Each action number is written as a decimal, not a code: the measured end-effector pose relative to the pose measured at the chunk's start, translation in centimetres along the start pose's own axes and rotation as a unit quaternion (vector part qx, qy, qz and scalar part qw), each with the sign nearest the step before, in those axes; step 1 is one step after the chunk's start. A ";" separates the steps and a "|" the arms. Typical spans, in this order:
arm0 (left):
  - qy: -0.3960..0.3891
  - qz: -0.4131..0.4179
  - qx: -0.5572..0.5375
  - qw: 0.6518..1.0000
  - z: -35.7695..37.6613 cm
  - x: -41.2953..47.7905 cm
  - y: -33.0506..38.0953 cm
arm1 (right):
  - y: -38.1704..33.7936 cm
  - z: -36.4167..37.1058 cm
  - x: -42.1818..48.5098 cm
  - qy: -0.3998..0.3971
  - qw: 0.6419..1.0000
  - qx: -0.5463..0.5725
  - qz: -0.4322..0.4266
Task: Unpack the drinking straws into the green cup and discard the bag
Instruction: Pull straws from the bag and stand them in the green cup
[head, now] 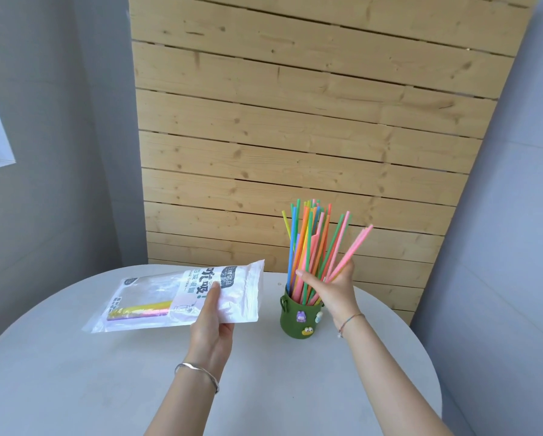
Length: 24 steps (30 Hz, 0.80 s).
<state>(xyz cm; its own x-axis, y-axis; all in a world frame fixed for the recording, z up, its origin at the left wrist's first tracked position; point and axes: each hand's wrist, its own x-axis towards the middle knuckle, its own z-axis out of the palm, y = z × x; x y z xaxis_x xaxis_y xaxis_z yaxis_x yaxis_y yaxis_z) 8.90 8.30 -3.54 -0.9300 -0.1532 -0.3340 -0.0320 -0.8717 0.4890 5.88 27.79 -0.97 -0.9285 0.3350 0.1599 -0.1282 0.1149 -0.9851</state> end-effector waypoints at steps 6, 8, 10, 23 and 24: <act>-0.002 -0.001 0.002 1.000 -0.1 -0.7 -0.1 | 1.8 0.8 -2.9 0.076 0.996 0.042 0.032; -0.007 0.001 0.008 1.000 -0.2 -0.8 -0.2 | 2.0 0.9 -3.7 0.097 0.992 0.047 0.061; -0.008 0.006 0.021 1.000 0.0 -1.1 -0.2 | 2.2 1.4 -4.8 0.122 0.987 0.053 0.089; -0.063 0.277 0.412 0.866 1.2 -3.5 0.5 | 1.8 6.5 -9.7 -0.038 0.768 0.514 0.380; -0.095 0.275 0.433 0.853 1.2 -3.6 0.7 | 1.7 6.6 -9.9 -0.040 0.757 0.528 0.383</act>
<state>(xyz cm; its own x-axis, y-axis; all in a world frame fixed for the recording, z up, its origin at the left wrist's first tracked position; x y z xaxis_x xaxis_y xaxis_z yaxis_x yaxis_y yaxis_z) 11.85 8.76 -1.03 -0.9316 -0.2788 0.2333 0.2454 -0.0089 0.9694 12.59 18.50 -4.63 -0.8842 -0.1373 -0.4466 0.2907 -0.9100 -0.2957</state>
